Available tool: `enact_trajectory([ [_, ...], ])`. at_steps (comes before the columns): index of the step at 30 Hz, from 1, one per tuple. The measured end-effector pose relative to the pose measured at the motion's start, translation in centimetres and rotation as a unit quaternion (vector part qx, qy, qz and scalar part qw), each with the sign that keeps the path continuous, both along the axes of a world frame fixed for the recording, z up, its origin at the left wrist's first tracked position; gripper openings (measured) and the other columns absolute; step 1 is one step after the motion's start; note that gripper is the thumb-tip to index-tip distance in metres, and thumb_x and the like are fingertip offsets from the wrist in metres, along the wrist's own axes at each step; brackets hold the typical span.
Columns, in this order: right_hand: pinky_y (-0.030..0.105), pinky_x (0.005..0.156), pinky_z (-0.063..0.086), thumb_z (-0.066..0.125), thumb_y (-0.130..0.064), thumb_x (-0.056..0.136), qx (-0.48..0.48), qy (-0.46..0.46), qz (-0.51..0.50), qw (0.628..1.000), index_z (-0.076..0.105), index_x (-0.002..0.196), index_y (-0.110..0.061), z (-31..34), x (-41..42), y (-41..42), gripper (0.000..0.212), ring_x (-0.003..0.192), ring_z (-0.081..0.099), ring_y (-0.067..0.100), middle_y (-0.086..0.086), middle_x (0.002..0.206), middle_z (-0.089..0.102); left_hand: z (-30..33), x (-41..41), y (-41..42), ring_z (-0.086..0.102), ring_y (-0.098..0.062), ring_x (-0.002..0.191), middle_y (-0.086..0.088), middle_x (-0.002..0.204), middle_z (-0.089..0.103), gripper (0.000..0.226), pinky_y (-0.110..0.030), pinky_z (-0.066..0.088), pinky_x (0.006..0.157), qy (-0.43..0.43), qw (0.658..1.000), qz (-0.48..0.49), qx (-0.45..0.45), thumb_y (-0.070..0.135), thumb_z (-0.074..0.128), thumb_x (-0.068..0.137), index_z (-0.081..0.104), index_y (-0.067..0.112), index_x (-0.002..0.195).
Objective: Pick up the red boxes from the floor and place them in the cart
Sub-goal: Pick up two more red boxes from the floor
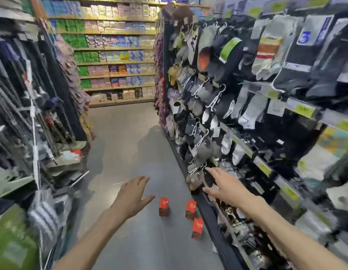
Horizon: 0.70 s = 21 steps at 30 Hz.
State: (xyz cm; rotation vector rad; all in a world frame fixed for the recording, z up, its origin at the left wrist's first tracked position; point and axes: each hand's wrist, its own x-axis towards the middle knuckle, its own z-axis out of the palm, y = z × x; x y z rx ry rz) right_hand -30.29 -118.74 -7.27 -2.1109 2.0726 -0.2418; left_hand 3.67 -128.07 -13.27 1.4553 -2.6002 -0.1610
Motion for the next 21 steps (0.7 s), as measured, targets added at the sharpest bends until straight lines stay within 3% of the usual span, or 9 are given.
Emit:
enact_trajectory([
  [11, 0.041, 0.102, 0.043, 0.061, -0.058, 0.092, 0.048, -0.007, 0.006, 0.999, 0.034, 0.153, -0.023, -6.4, -2.5, -26.8, 0.076, 0.133, 0.049, 0.024, 0.003, 0.149, 0.047, -6.5, -4.4, -24.6, 0.045, -0.027, 0.133, -0.005, 0.149, 0.045, 0.078, -0.04, 0.037, 0.107, 0.003, 0.998, 0.021, 0.057, 0.068, 0.044, 0.088, 0.037, 0.019, 0.147],
  [17, 0.05, 0.102, 0.047, 0.065, -0.053, 0.09, 0.1, -0.048, -0.023, 0.994, 0.039, 0.148, -0.022, -14.9, -2.8, -38.3, 0.071, 0.133, 0.05, 0.028, 0.004, 0.149, 0.049, -15.1, -7.0, -37.4, 0.045, -0.031, 0.132, -0.009, 0.15, 0.043, 0.074, -0.044, 0.039, 0.107, 0.003, 0.992, 0.01, 0.123, 0.059, 0.054, 0.091, 0.035, 0.017, 0.149],
  [21, 0.045, 0.096, 0.049, 0.071, -0.044, 0.09, 0.129, -0.079, -0.035, 0.988, 0.046, 0.14, -0.023, -21.6, -3.5, -44.0, 0.06, 0.122, 0.056, 0.027, 0.005, 0.132, 0.059, -22.9, -8.5, -44.4, 0.045, -0.033, 0.131, -0.011, 0.15, 0.043, 0.076, -0.045, 0.039, 0.105, -0.009, 0.982, 0.018, 0.187, 0.06, 0.055, 0.09, 0.033, 0.017, 0.149],
])
